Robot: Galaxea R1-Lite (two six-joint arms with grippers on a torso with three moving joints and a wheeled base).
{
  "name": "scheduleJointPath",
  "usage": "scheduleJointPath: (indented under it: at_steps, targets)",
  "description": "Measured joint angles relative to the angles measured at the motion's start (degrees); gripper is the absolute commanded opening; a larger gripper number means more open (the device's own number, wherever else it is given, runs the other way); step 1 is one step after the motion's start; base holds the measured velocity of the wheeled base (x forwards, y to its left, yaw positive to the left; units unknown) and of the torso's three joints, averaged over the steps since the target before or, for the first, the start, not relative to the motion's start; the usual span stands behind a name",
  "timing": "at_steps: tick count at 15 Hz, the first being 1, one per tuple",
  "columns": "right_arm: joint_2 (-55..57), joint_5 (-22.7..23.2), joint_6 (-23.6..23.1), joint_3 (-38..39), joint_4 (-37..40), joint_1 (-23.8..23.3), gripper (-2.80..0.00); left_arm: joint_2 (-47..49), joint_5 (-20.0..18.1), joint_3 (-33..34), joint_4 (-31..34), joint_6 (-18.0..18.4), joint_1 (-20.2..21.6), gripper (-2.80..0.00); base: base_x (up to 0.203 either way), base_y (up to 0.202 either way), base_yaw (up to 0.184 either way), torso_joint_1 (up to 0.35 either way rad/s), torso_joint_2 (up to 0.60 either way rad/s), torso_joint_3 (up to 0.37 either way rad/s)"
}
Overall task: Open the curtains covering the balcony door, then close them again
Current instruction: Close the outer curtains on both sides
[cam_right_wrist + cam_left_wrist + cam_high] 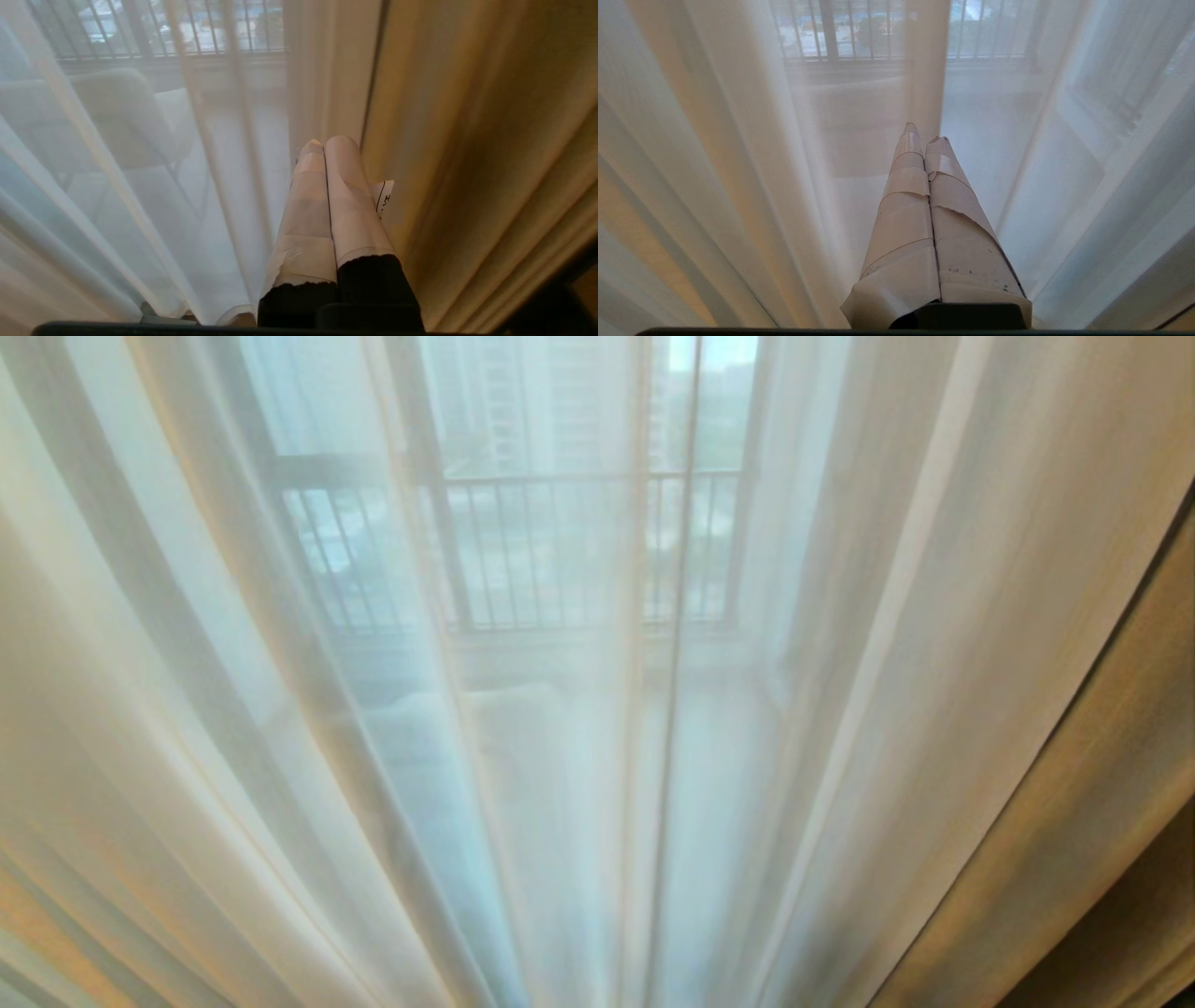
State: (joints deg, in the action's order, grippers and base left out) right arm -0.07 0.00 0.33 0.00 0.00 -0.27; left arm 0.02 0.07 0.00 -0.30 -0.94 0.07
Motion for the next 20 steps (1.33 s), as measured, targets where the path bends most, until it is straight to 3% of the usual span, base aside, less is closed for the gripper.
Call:
scheduleJointPath:
  at_steps: [5, 20]
  targets:
    - [0.0, -0.05, 0.01, 0.0, 0.02, 0.05, -2.8, 0.0, -0.02, 0.0, 0.04, 0.06, 0.0, -2.8, 0.0, -0.149, -0.001, 0.001, 0.0, 0.002]
    - [0.0, -0.02, -0.12, 0.0, 0.0, 0.02, -2.8, 0.0, 0.02, 0.0, 0.09, 0.09, 0.0, -2.8, 0.0, 0.0, 0.0, 0.0, 0.0, 0.0]
